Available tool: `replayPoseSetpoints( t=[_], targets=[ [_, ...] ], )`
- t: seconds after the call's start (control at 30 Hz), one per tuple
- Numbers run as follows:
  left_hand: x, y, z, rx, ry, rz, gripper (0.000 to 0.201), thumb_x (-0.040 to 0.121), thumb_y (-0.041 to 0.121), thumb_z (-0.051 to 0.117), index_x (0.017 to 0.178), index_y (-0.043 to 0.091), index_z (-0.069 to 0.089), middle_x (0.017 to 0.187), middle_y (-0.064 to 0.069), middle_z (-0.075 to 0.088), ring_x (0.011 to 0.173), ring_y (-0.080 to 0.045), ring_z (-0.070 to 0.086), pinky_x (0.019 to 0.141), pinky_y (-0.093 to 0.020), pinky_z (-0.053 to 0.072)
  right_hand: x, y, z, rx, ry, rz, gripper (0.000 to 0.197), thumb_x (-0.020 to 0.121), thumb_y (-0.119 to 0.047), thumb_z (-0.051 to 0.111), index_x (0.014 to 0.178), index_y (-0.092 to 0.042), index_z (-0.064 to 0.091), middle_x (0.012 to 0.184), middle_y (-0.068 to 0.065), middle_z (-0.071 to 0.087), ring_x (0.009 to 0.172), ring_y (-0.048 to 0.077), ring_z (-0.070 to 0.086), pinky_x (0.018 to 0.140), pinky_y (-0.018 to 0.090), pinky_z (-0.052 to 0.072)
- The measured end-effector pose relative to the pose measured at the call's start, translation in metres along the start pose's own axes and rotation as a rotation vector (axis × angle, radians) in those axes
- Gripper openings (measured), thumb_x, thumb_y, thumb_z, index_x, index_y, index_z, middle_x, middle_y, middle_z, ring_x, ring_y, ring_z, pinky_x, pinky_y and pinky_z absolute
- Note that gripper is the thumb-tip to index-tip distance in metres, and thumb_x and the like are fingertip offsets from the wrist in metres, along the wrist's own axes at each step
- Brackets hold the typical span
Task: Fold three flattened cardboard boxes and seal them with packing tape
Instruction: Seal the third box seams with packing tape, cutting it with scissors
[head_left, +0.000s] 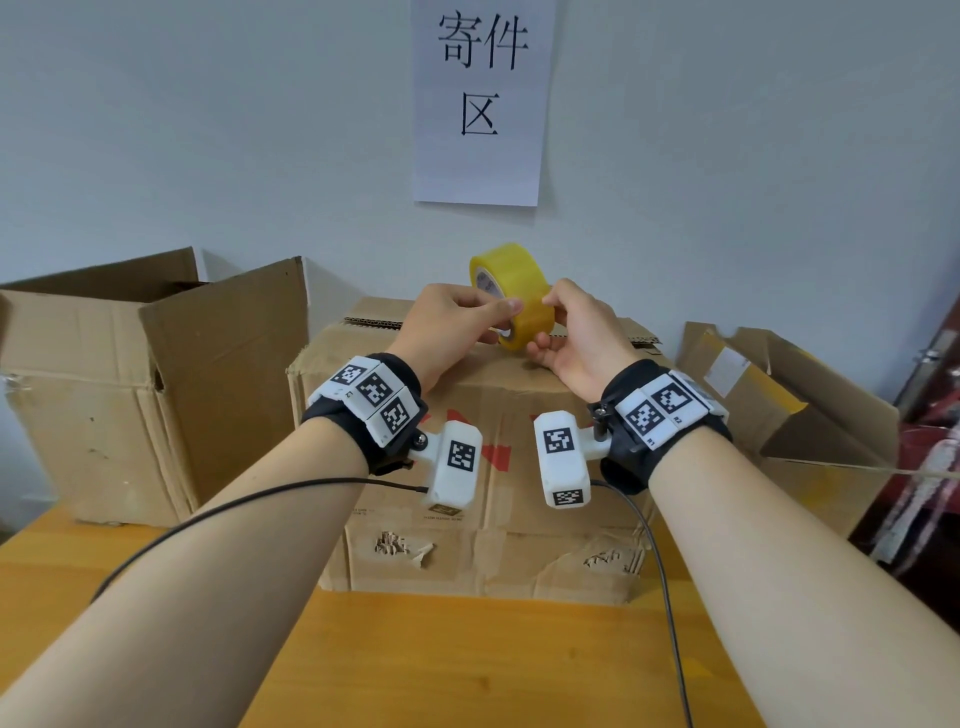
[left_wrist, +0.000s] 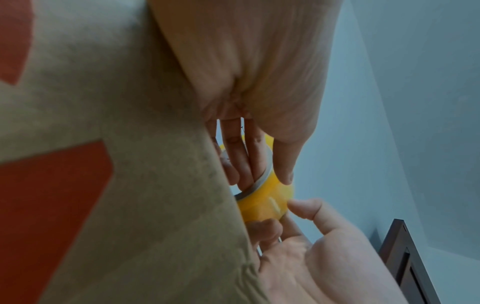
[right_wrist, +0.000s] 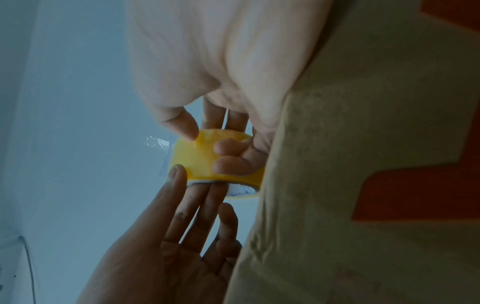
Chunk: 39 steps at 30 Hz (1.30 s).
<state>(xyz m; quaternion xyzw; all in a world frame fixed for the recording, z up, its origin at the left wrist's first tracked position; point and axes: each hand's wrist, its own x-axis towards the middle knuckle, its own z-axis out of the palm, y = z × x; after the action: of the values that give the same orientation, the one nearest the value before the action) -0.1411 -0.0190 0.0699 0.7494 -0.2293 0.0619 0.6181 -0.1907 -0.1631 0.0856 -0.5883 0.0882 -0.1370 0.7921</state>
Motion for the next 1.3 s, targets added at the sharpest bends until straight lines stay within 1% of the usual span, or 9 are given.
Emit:
replayPoseSetpoints(
  t=[0.33, 0.53, 0.6, 0.67, 0.77, 0.93, 1.13, 1.23, 1.3],
  targets=[
    [-0.0016, 0.0003, 0.0002, 0.029, -0.002, 0.023, 0.026, 0.090, 0.036, 0.072, 0.087, 0.011, 0.078, 0.089, 0.000, 0.077, 0.070, -0.003, 0.067, 0.054, -0.006, 0.041, 0.0014, -0.0003, -0.0023, 0.041, -0.013, 0.011, 0.009, 0.090, -0.004, 0.050, 0.091, -0.009, 0.057, 0.087, 0.008, 0.051, 0.063, 0.017, 0.040, 0.049, 0.026, 0.042],
    [-0.0041, 0.0021, 0.0015, 0.041, -0.011, 0.040, 0.026, 0.090, 0.034, 0.072, 0.089, 0.010, 0.078, 0.089, -0.001, 0.077, 0.071, -0.006, 0.068, 0.053, -0.005, 0.040, 0.0036, 0.0026, -0.0021, -0.019, -0.027, -0.044, 0.042, 0.081, 0.013, 0.036, 0.095, -0.009, 0.069, 0.068, 0.008, 0.044, 0.052, 0.013, 0.037, 0.053, 0.026, 0.048],
    [-0.0039, 0.0026, 0.0026, 0.037, -0.005, 0.040, 0.027, 0.091, 0.034, 0.071, 0.090, 0.008, 0.078, 0.089, -0.002, 0.077, 0.071, -0.007, 0.068, 0.053, -0.005, 0.040, 0.0039, 0.0033, -0.0019, 0.004, -0.036, -0.040, 0.034, 0.083, 0.008, 0.039, 0.094, -0.009, 0.068, 0.081, 0.013, 0.052, 0.058, 0.016, 0.041, 0.055, 0.028, 0.050],
    [-0.0032, 0.0024, 0.0030, 0.031, 0.006, 0.034, 0.028, 0.092, 0.034, 0.071, 0.091, 0.007, 0.077, 0.089, -0.003, 0.077, 0.069, -0.007, 0.067, 0.052, -0.006, 0.040, 0.0042, 0.0028, -0.0019, 0.033, -0.037, -0.021, 0.015, 0.091, -0.007, 0.050, 0.097, -0.008, 0.064, 0.102, 0.013, 0.055, 0.066, 0.019, 0.045, 0.054, 0.028, 0.052],
    [-0.0021, 0.0021, 0.0028, 0.024, 0.013, 0.024, 0.029, 0.092, 0.034, 0.070, 0.091, 0.006, 0.077, 0.089, -0.003, 0.077, 0.067, -0.007, 0.067, 0.052, -0.006, 0.040, 0.0070, 0.0034, -0.0026, 0.018, -0.025, -0.013, 0.022, 0.096, -0.024, 0.059, 0.110, -0.007, 0.064, 0.110, 0.010, 0.057, 0.072, 0.020, 0.048, 0.052, 0.027, 0.052],
    [-0.0008, 0.0023, 0.0017, -0.004, 0.027, 0.002, 0.027, 0.093, 0.033, 0.069, 0.090, 0.008, 0.076, 0.090, -0.002, 0.077, 0.067, -0.005, 0.068, 0.051, -0.006, 0.041, 0.0077, 0.0041, -0.0032, 0.015, -0.030, -0.037, 0.028, 0.099, -0.021, 0.060, 0.121, -0.004, 0.064, 0.121, 0.016, 0.059, 0.072, 0.019, 0.049, 0.052, 0.028, 0.053],
    [0.0003, 0.0015, 0.0016, -0.029, 0.035, -0.010, 0.024, 0.093, 0.034, 0.068, 0.084, 0.013, 0.074, 0.089, -0.002, 0.077, 0.064, -0.005, 0.068, 0.050, -0.007, 0.041, 0.0043, 0.0064, -0.0039, -0.018, -0.082, -0.121, 0.023, 0.104, -0.011, 0.052, 0.122, -0.007, 0.066, 0.104, 0.011, 0.059, 0.070, 0.016, 0.048, 0.057, 0.027, 0.057],
    [0.0003, 0.0014, 0.0027, -0.025, 0.037, -0.011, 0.023, 0.093, 0.034, 0.068, 0.084, 0.013, 0.073, 0.087, -0.001, 0.076, 0.065, -0.005, 0.069, 0.049, -0.007, 0.041, 0.0016, 0.0065, -0.0044, -0.018, -0.137, -0.138, 0.022, 0.105, -0.007, 0.049, 0.103, -0.014, 0.070, 0.097, 0.007, 0.060, 0.072, 0.017, 0.047, 0.060, 0.028, 0.059],
    [0.0005, 0.0013, 0.0020, -0.028, 0.036, -0.013, 0.023, 0.093, 0.034, 0.068, 0.084, 0.014, 0.073, 0.087, 0.000, 0.076, 0.065, -0.005, 0.069, 0.050, -0.008, 0.041, 0.0010, 0.0072, -0.0044, -0.032, -0.160, -0.154, 0.025, 0.105, -0.005, 0.048, 0.100, -0.017, 0.070, 0.094, 0.007, 0.061, 0.071, 0.016, 0.047, 0.061, 0.028, 0.059]
  ],
)
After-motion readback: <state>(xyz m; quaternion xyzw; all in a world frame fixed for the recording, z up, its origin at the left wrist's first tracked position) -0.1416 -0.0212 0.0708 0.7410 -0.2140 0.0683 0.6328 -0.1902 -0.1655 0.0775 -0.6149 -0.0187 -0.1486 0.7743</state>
